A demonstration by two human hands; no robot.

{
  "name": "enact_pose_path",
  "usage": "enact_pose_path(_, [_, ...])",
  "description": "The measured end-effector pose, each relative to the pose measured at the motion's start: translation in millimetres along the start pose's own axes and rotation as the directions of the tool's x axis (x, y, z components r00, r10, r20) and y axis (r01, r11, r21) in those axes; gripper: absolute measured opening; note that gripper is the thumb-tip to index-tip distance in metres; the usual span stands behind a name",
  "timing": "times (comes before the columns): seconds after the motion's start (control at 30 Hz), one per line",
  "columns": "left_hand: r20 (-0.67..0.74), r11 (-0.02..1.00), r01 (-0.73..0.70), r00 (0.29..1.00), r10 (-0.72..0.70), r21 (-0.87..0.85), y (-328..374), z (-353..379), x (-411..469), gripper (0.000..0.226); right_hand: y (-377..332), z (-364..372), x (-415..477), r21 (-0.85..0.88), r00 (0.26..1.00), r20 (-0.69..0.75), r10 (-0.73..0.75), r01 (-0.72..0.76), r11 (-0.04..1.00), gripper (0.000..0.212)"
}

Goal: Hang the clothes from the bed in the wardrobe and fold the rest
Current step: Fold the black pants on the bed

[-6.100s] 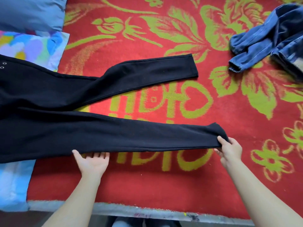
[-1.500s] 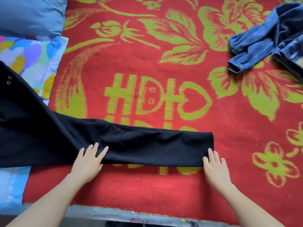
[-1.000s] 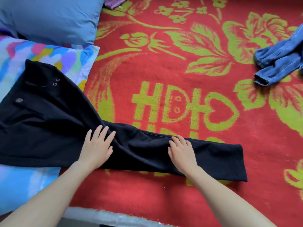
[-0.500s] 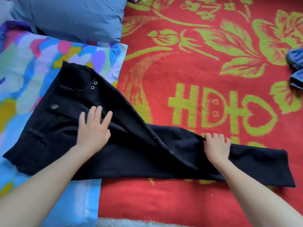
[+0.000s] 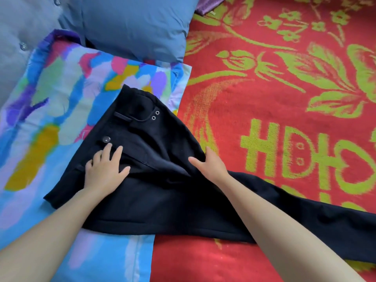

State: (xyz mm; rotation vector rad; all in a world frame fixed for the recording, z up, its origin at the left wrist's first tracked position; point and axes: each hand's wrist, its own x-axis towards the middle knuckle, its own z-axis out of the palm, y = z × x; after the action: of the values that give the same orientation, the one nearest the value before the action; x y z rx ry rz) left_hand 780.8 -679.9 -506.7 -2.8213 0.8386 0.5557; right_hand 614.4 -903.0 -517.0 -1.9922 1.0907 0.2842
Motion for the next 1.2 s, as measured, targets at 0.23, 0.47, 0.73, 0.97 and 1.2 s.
enact_pose_path(0.23, [-0.207,0.713,-0.021,0.962,-0.175,-0.701,-2.2,-21.0,6.7,0.041,-31.9,19.8,-28.5,-0.12,0.931,-0.058,-0.361,0.353,0.928,0.027])
enact_pose_path(0.47, [0.28,-0.43,0.102,0.883,-0.376,-0.897,-4.7,-79.1,24.8,0.072,-6.6,45.0,-77.4,-0.584,0.472,-0.089,-0.877,0.689,0.43,0.035])
enact_pose_path(0.73, [0.286,-0.214,0.213,0.865,-0.412,-0.953,-29.8,-86.1,7.7,0.042,13.3,67.8,-101.9,-0.578,0.375,0.103,-0.921,0.776,0.252,0.035])
enact_pose_path(0.97, [0.0,-0.025,-0.025,0.713,-0.701,-0.999,-73.1,-56.2,-53.9,0.027,23.4,89.8,-112.4,-0.597,0.495,0.016,-0.869,0.702,0.389,0.046])
enact_pose_path(1.2, [0.232,-0.109,0.228,0.631,-0.74,-0.968,-106.9,18.7,-100.0,0.044,45.0,98.3,-132.3,-0.668,0.893,0.322,-0.315,0.45,0.593,0.074])
